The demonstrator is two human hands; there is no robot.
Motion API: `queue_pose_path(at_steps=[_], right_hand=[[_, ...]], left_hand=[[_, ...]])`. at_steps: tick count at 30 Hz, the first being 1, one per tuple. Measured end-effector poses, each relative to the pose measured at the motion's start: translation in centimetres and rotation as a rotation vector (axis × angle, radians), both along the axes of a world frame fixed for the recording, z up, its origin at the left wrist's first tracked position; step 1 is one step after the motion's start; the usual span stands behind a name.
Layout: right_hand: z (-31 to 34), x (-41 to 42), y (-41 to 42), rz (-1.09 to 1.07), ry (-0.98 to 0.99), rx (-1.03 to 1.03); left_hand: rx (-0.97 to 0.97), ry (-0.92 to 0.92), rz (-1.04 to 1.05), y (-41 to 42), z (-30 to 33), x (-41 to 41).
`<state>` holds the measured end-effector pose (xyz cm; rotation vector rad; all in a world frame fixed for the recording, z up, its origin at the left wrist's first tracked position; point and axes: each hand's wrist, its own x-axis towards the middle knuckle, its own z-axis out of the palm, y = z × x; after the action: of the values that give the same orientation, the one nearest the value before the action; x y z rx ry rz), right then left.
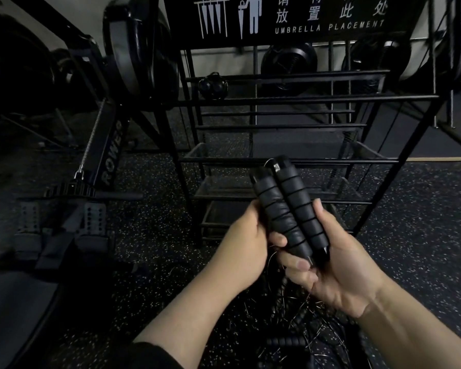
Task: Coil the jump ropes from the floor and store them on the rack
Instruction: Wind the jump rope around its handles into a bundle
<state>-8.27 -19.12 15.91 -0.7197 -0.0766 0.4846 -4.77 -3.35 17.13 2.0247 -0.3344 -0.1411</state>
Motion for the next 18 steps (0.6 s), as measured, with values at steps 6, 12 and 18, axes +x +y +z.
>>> queue_pose_path(at_steps=[6,12,18], right_hand=[[1.3,-0.2,0.8,-0.311,-0.088,-0.852],[0.6,0.2,-0.2,-0.175,-0.299,-1.486],[-1.6,0.0,-1.2,0.086,-0.409,-1.789]], left_hand=[[0.541,-0.08,-0.078,0.9,-0.4,0.4],[0.704,-0.115,-0.153,1.5,-0.2,0.2],[0.724,-0.141,-0.331,2.4,1.1,0.1]])
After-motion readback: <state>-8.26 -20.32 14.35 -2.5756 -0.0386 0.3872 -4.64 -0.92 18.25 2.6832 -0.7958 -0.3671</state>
